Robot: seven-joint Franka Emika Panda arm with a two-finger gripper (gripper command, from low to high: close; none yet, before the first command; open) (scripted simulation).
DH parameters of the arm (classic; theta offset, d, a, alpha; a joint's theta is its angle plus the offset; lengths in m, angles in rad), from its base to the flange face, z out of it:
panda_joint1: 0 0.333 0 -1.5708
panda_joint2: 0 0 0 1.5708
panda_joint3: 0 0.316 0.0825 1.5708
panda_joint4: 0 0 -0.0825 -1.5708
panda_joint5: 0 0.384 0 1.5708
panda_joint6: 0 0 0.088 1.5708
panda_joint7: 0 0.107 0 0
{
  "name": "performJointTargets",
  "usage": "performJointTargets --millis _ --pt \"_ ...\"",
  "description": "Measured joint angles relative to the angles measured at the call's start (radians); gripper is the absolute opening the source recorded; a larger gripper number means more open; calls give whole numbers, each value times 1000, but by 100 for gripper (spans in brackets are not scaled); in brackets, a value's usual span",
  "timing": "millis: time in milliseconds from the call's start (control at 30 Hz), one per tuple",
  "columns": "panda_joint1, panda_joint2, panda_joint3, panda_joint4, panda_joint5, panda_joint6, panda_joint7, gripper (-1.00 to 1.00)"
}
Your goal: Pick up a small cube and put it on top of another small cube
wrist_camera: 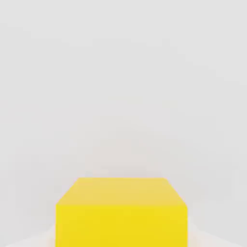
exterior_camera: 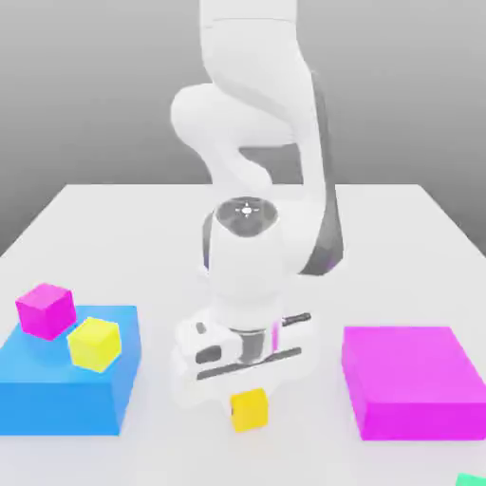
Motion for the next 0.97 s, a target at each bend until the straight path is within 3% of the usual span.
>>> performJointTargets --millis 133,700,833,867,967 --pt "9 -78 15 26 -14 -104 -20 -100" --pt "185 195 226 633 -144 -450 -341 -100" --pt "224 314 217 690 -188 -392 -345 -100" --pt "229 339 211 694 -195 -371 -341 100" --pt "229 339 211 694 -195 -371 -341 100"
